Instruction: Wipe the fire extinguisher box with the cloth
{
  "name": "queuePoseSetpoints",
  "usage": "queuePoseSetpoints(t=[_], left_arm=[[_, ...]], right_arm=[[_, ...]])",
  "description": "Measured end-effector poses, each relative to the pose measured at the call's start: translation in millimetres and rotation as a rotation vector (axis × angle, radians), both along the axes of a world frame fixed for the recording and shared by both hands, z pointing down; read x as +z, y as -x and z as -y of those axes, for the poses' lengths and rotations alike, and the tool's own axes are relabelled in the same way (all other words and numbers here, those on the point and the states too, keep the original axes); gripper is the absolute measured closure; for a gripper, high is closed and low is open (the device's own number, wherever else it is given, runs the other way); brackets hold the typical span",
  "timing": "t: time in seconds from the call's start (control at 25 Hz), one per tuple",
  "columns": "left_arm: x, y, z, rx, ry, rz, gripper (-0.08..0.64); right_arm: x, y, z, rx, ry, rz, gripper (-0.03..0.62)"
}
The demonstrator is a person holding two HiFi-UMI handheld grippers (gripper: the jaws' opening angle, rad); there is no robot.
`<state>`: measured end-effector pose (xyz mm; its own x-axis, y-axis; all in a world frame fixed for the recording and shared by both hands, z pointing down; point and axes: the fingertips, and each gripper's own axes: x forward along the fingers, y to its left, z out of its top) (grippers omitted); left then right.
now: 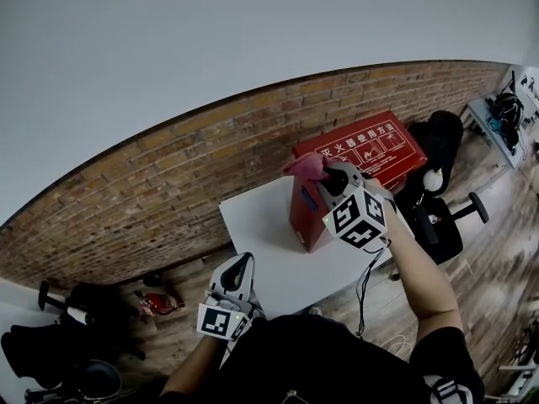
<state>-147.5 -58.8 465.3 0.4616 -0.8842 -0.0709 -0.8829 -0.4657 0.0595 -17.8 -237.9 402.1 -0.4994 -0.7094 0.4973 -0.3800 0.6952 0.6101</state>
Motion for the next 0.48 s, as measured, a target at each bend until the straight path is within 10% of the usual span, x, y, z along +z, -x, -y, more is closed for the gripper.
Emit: queuePoseSetpoints(t=[0.48], left_arm=[[1,12,-5,-0.025,-0.008,-0.009,0.512]], right_arm=[[-2,16,20,-0.002,-0.013,-0.018,0.523]])
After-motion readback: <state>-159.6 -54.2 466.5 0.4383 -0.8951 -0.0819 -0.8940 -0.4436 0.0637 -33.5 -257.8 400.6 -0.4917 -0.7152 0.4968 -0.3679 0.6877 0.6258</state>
